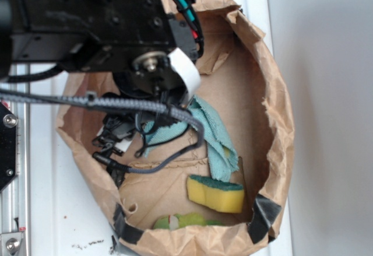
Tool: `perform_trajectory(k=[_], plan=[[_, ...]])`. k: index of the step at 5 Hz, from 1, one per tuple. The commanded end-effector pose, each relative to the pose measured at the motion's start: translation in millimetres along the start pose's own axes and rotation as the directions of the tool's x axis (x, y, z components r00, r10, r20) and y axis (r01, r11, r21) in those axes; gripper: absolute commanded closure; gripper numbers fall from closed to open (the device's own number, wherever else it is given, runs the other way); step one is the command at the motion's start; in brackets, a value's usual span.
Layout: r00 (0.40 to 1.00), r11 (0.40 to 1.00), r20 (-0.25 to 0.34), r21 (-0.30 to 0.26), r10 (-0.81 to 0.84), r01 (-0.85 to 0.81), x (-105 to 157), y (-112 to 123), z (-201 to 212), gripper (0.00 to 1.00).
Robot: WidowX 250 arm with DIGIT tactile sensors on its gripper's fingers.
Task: Grab the green ball.
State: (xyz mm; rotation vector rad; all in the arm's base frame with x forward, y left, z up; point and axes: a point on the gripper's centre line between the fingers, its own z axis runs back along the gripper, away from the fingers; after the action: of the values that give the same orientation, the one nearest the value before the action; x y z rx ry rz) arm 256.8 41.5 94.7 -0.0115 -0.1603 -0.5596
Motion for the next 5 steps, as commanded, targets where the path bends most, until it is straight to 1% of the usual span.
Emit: perform_trajectory(k=[1, 2, 3, 4, 5], plan=[[0.999, 0.999, 0.042, 0.043, -0.001, -0.001, 6.8, -0.9, 16.2, 0.0], [0.999, 0.998, 0.049, 0.063, -0.01, 0.007, -1.9, -8.8, 7.7, 0.0], [0.999, 0.997, 0.05, 0.071, -0.007, 0.003, -7.0, -17.6, 0.2, 0.0], [0.999, 0.996, 0.029, 0.091, -0.016, 0.013, -14.4, -23.9, -12.1, 0.0], [1.0, 0.995, 0.022, 0.096, -0.015, 0.013, -14.8, -27.6, -18.7, 0.0]])
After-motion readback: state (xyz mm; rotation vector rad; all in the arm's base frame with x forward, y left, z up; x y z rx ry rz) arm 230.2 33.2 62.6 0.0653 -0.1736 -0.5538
